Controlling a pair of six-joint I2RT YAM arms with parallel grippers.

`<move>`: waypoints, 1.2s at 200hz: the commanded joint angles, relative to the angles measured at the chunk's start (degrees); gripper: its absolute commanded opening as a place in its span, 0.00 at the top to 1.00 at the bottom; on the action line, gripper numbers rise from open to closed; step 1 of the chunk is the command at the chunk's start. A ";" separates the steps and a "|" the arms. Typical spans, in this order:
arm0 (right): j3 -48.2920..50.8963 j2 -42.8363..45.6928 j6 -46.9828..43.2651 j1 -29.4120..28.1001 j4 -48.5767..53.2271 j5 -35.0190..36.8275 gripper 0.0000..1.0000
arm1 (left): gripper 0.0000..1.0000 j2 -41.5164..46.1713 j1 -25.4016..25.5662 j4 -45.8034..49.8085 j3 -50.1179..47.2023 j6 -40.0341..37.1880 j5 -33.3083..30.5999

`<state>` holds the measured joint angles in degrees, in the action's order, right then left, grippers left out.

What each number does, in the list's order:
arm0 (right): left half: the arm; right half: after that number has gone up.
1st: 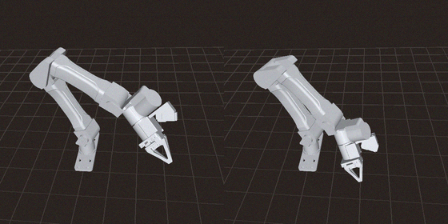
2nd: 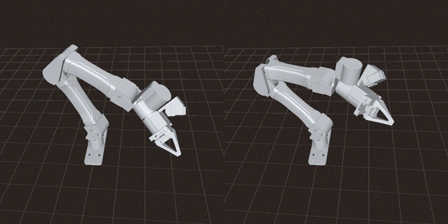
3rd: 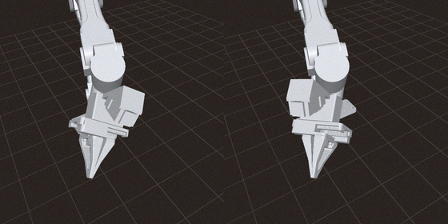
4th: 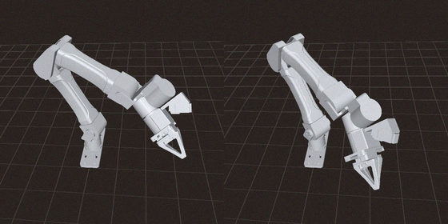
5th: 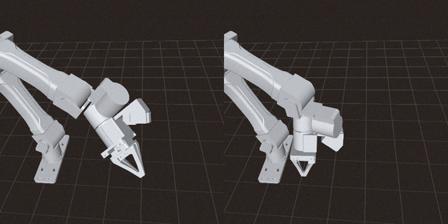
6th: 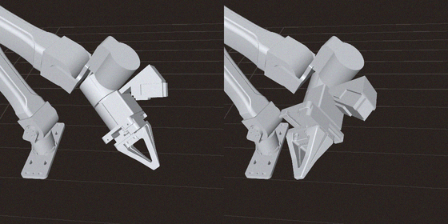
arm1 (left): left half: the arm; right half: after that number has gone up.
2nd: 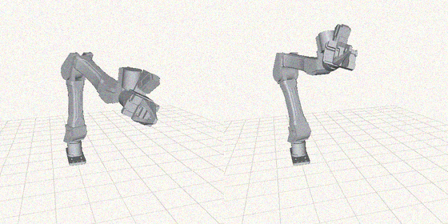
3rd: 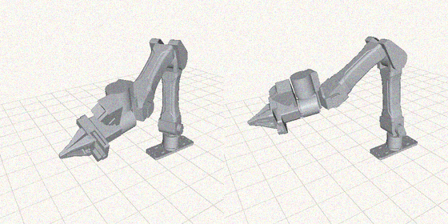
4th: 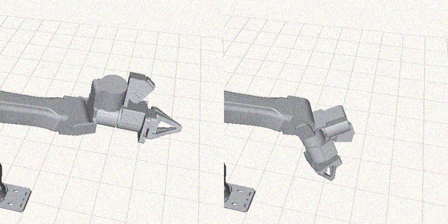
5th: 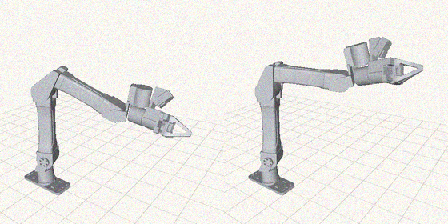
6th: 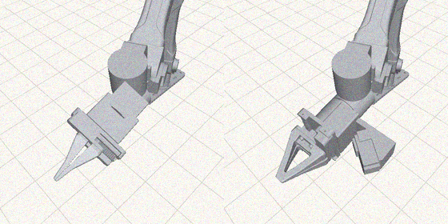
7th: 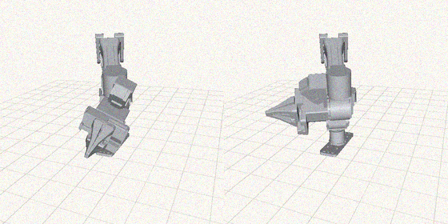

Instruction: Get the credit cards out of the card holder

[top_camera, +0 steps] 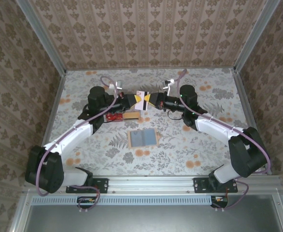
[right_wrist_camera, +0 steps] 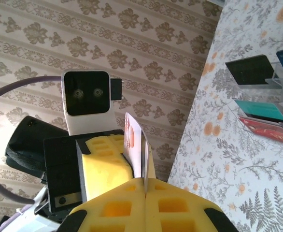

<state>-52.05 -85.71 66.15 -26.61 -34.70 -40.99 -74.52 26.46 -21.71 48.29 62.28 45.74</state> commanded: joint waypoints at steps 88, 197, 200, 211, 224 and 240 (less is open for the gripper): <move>-3.21 9.16 -22.27 3.67 41.08 9.28 0.16 | 1.00 -1.23 -1.30 47.20 17.85 -55.43 -17.45; -0.55 12.38 -29.84 7.67 47.04 14.63 0.02 | 1.00 -21.09 -2.37 68.99 39.00 -109.78 -15.91; -0.58 12.30 -29.81 7.76 47.08 14.77 0.02 | 1.00 -21.67 -2.36 69.75 39.53 -111.36 -16.10; -0.62 11.93 -29.61 7.99 47.49 14.94 0.02 | 1.00 -23.76 -2.38 71.70 40.84 -115.67 -18.13; -0.48 11.38 -29.03 8.19 47.49 14.89 0.02 | 1.00 -26.43 -2.63 73.13 42.59 -119.67 -20.22; -0.31 10.93 -28.57 8.30 47.31 15.14 0.02 | 1.00 -29.94 -3.28 76.71 45.96 -123.95 -20.79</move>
<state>-53.15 -73.69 37.67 -18.76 11.00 -27.14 -100.36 24.21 46.24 89.82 -48.58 26.35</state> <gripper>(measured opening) 0.978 0.048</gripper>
